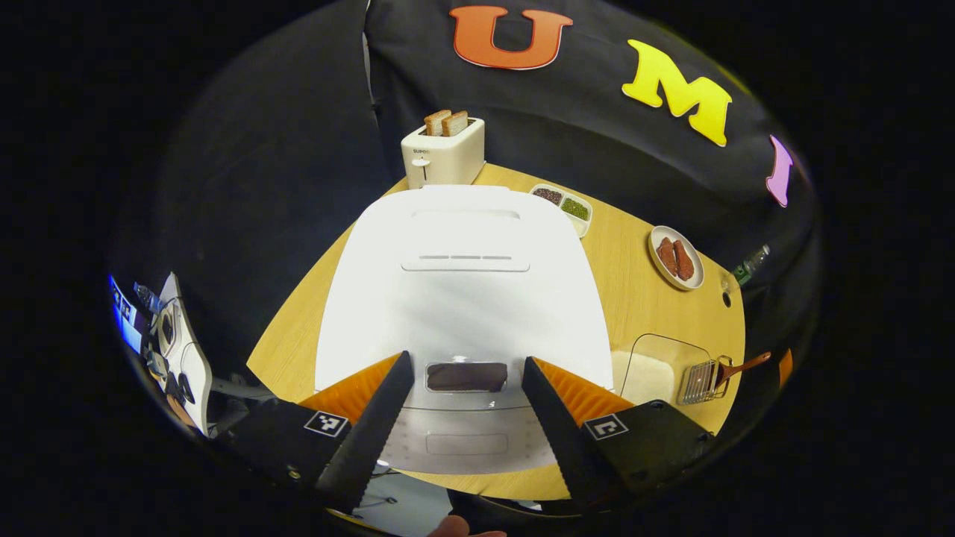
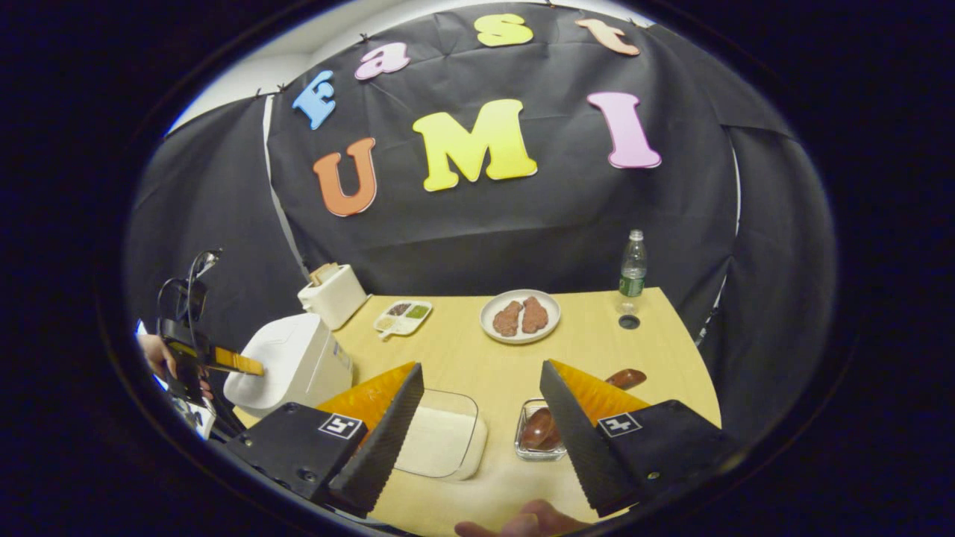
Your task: Close the left gripper, press the button to open the rice cooker; take a wooden spoon from the chopstick holder with the right hand, scoop a spoonful of rice and pour it into the rice cooker, then put the wooden spoon back into the chopstick holder.
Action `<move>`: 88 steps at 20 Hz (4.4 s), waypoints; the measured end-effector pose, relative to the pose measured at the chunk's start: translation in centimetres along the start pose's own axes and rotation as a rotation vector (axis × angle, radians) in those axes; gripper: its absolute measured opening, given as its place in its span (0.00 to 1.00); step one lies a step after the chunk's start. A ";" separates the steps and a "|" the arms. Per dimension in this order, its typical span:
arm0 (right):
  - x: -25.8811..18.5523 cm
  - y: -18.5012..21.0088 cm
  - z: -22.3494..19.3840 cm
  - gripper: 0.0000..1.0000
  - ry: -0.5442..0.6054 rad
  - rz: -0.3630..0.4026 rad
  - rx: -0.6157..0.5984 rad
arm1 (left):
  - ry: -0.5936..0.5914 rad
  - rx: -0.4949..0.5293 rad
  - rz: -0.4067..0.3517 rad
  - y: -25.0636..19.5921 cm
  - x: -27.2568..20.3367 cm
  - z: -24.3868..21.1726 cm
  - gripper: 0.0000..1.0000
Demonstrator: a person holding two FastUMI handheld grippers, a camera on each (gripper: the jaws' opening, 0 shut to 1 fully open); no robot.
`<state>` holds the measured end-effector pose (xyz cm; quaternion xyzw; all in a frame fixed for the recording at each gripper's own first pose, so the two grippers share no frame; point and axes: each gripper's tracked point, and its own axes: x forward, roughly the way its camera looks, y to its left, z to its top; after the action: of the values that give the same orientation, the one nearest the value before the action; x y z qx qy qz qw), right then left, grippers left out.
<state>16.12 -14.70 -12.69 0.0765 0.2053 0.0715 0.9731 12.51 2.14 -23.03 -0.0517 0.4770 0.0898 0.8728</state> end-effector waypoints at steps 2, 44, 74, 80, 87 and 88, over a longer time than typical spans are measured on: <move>-0.6 -0.5 0.2 0.99 -0.015 -0.016 0.008 | -0.007 -0.007 0.006 0.1 0.0 0.4 0.98; -25.9 10.1 2.5 1.00 -0.472 -0.080 -0.181 | -0.982 0.157 -0.282 -7.0 -32.0 -7.2 0.94; -25.7 9.0 2.1 1.00 -0.467 -0.099 -0.140 | -1.005 0.166 -0.283 -7.1 -31.9 -6.3 0.94; -25.8 9.3 2.1 0.96 -0.460 -0.096 -0.143 | -0.995 0.173 -0.280 -6.7 -31.7 -6.6 0.94; -26.0 10.3 2.5 0.98 -0.478 -0.087 -0.160 | -1.001 0.174 -0.283 -6.4 -32.0 -7.0 0.94; -25.9 10.4 2.4 0.99 -0.475 -0.084 -0.162 | -1.001 0.175 -0.282 -6.4 -32.1 -7.1 0.94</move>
<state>-7.50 -9.26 1.44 0.0042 -0.0324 0.0272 0.9991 -8.94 -8.82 0.19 0.0067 -0.0039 -0.0550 0.9985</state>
